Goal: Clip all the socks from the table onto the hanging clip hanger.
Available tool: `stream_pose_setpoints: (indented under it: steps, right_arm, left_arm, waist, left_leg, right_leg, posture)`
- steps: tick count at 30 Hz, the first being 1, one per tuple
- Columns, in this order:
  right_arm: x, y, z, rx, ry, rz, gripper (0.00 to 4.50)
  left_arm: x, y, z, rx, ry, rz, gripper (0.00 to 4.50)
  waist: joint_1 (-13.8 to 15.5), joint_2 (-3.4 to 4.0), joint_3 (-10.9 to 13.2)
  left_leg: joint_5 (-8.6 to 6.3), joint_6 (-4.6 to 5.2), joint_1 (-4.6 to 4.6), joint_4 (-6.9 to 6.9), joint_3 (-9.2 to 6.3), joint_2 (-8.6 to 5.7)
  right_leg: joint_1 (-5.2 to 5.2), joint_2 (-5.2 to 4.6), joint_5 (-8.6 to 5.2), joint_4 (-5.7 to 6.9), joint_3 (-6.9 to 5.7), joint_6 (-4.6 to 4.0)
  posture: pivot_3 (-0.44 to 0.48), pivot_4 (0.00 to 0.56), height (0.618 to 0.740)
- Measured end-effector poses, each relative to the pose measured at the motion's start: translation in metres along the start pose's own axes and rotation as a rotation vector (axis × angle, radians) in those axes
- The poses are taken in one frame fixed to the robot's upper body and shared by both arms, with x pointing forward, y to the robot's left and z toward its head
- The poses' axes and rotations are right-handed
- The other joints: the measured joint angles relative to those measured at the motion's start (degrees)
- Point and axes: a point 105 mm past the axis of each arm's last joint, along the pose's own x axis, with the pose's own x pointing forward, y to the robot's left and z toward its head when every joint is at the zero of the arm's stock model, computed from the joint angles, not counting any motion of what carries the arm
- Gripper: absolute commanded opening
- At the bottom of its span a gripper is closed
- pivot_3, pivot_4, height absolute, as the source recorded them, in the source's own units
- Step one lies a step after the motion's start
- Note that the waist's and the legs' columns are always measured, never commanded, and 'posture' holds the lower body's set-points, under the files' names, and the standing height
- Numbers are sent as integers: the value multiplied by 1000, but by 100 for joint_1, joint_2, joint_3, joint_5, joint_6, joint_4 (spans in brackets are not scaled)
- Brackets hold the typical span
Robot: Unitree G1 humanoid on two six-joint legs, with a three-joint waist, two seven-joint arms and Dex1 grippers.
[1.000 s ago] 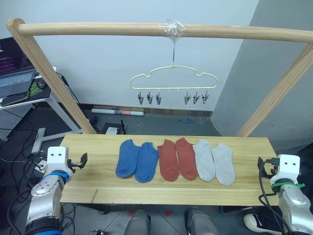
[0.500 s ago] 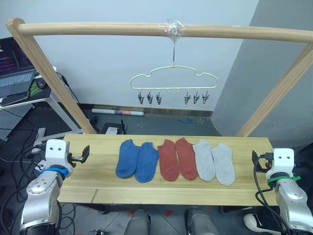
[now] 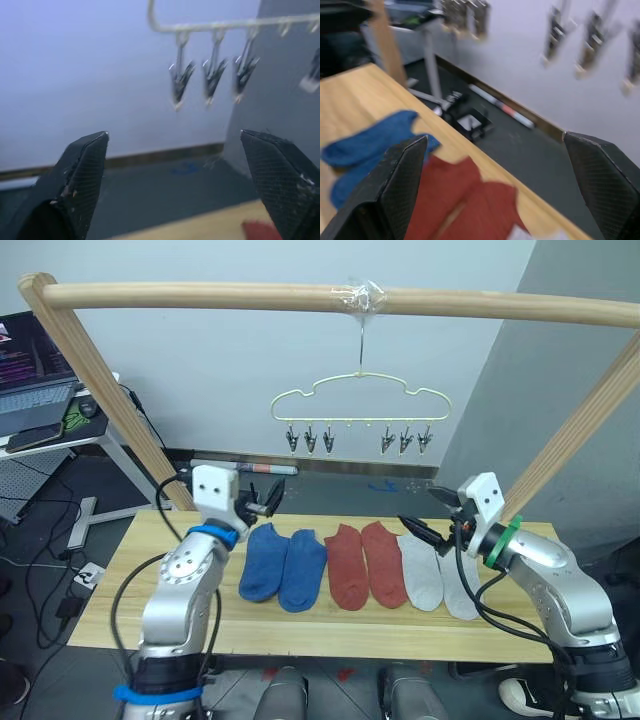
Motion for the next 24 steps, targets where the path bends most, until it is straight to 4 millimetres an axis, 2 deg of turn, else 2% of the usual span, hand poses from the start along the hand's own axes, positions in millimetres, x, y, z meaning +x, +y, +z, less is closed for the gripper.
stream_pose_setpoints:
  steps: [2,10,20,24]
  right_arm:
    - [4,4,2,10,0,28,4500]
    - [17,15,18,-7,-29,99,4500]
    - [25,14,36,-27,-65,119,4500]
    - [27,14,39,-29,-69,122,4500]
  left_arm:
    - [8,0,-3,-3,2,22,2646]
    - [41,-13,3,-5,-46,47,2646]
    - [64,-11,8,31,-98,89,2646]
    - [70,-11,2,40,-85,87,2646]
  waist:
    - [-4,-4,6]
    - [-6,-12,19]
    - [-55,-10,43]
    - [-96,-12,66]
  left_leg:
    - [0,0,-3,0,0,0]
    - [0,0,-10,2,-2,-2]
    - [0,0,-17,1,-3,-2]
    - [0,0,-25,1,-3,-2]
  right_leg:
    - [-1,0,-1,0,0,3]
    - [-2,0,0,-3,-1,7]
    - [-6,0,15,-5,-1,37]
    - [-13,0,15,-4,-1,40]
  posture:
    - [61,161,740]
    - [30,175,740]
    - [-4,192,740]
    - [-7,196,740]
